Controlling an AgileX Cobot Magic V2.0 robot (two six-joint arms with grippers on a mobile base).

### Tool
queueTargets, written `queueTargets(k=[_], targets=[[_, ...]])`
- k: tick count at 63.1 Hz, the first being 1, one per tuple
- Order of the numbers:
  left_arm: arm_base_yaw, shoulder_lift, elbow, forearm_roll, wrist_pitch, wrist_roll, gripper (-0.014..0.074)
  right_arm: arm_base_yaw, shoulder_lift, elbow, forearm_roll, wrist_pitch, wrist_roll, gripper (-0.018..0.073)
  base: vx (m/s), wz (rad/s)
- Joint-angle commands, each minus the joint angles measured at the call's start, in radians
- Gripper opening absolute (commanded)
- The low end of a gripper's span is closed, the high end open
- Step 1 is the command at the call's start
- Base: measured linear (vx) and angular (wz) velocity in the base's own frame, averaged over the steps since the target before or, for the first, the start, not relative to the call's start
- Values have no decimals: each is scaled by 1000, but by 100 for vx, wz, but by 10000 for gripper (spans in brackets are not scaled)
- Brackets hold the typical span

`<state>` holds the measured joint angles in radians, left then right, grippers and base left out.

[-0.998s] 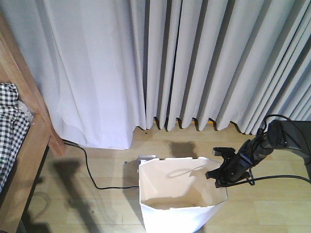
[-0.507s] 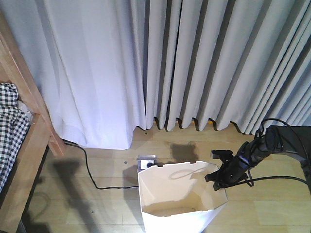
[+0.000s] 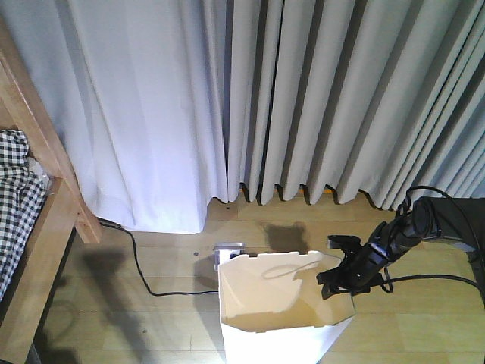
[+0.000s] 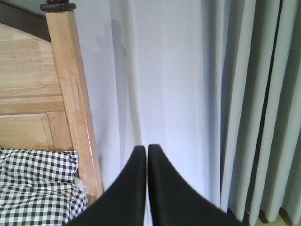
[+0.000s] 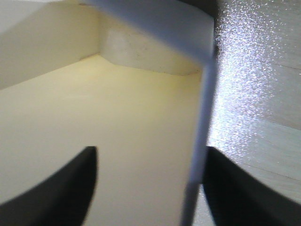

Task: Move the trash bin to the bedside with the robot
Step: 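Lower the held bin onto the floor with the right gripper, then open the right gripper and lift it away from the bin rim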

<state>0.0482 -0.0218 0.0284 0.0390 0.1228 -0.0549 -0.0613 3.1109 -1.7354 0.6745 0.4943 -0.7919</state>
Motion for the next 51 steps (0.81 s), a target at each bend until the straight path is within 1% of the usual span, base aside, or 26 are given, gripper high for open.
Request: queueTargets(k=[1,7,13,22,27,32,34,37,41,51], targets=[[-1,-5,-21,-5,-72,-4,-6,-2,-65,-11,6,13,-5,560,0,0],[-1,-5,-21,-5,-72,-4,-6,-3,-65,-10,19,26,0,564,0,0],[-1,-5,-21,-5,-72,-4,-6,-3,-65,-10,-3,62,-6,564,0,0],[-1,-5,-21,-5,-72,-4,-6,-3,-73,-10,-17,51,-14,564,0,0],[-1,-5,-21,-5,-72,-4,-6,-3,-96,-8,-87,44,17,564,0,0],[-1,-5,-21,-5,-72,-4,-6,-3,-135,-6,-178,21,129,564,0,0],[-1,-5,-21,-5,-72,-4,-6,-3,-150,-1,-203,17,152,564,0,0],[-1,-5,-21,-5,-72,-4,-6,-2,-187,23,-225,-4,167,564,0,0],[-1,-5,-21,-5,-72,-4,-6,-2,-254,89,-216,-62,163,564,0,0],[-1,-5,-21,-5,-72,-4,-6,-2,-439,329,-216,-236,163,564,0,0]])
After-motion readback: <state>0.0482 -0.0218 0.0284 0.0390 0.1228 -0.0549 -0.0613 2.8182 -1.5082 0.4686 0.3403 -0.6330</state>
